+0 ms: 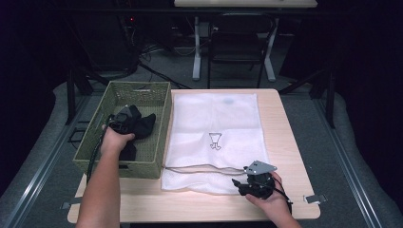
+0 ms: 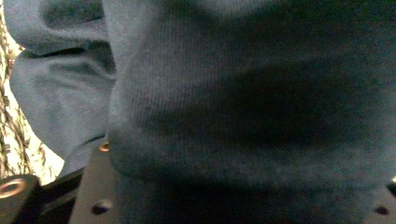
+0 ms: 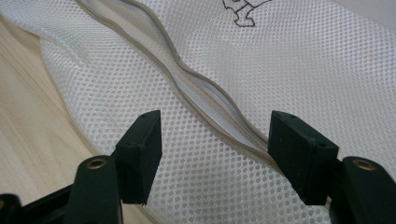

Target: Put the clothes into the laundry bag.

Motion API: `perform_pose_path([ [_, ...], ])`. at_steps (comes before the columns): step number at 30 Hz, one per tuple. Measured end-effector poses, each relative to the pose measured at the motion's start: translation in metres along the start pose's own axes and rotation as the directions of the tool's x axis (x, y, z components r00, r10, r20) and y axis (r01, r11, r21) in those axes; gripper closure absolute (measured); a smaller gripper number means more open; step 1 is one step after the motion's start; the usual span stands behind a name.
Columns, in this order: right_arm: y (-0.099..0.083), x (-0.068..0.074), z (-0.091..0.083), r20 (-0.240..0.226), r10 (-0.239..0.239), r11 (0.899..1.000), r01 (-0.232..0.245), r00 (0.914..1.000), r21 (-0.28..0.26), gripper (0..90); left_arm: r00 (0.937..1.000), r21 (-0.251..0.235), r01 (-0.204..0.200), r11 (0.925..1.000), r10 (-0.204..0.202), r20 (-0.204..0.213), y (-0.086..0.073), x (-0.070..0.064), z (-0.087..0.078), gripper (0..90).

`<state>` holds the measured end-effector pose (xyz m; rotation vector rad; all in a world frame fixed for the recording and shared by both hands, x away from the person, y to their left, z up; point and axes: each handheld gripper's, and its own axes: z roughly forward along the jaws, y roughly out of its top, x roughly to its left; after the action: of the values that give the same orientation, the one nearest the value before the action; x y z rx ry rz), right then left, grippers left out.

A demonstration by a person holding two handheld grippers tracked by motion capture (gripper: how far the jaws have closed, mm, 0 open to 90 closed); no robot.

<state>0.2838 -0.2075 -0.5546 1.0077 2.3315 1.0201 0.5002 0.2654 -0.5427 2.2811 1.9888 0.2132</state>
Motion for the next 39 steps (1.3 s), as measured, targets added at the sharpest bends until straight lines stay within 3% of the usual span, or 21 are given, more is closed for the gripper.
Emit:
perform_pose_path([
  [7, -0.0001, -0.0001, -0.0004, -0.001, 0.002, 1.0, -0.002, 1.0, -0.002, 35.1, 0.9995, -0.003, 0.01, 0.9999, -0.009, 0.029, -0.0005, 0.0039, -0.001, 54.4],
  [19, -0.0001, -0.0005, -0.0007, 0.0, 0.0, 1.0, 0.0, 1.0, -0.002, 35.1, 0.9998, 0.0, 0.007, 1.0, -0.007, 0.017, 0.0003, 0.0023, -0.0008, 54.3],
  [28, 0.0001, -0.0005, -0.0004, 0.0, -0.002, 1.0, 0.002, 1.0, -0.001, 35.1, 0.9992, -0.01, 0.016, 0.9998, -0.016, 0.036, -0.001, 0.0055, -0.0031, 63.5],
  [31, 0.0001, -0.0003, -0.0002, 0.001, -0.003, 1.0, 0.003, 1.0, -0.001, 35.1, 0.9994, -0.005, 0.0, 1.0, 0.0, 0.034, -0.0004, 0.0055, -0.0041, 65.3],
  [39, 0.0, -0.0003, -0.0003, 0.0, -0.003, 1.0, 0.003, 1.0, -0.002, 35.1, 0.9978, -0.001, 0.032, 0.9995, -0.032, 0.057, -0.0006, 0.0075, -0.0071, 69.3],
])
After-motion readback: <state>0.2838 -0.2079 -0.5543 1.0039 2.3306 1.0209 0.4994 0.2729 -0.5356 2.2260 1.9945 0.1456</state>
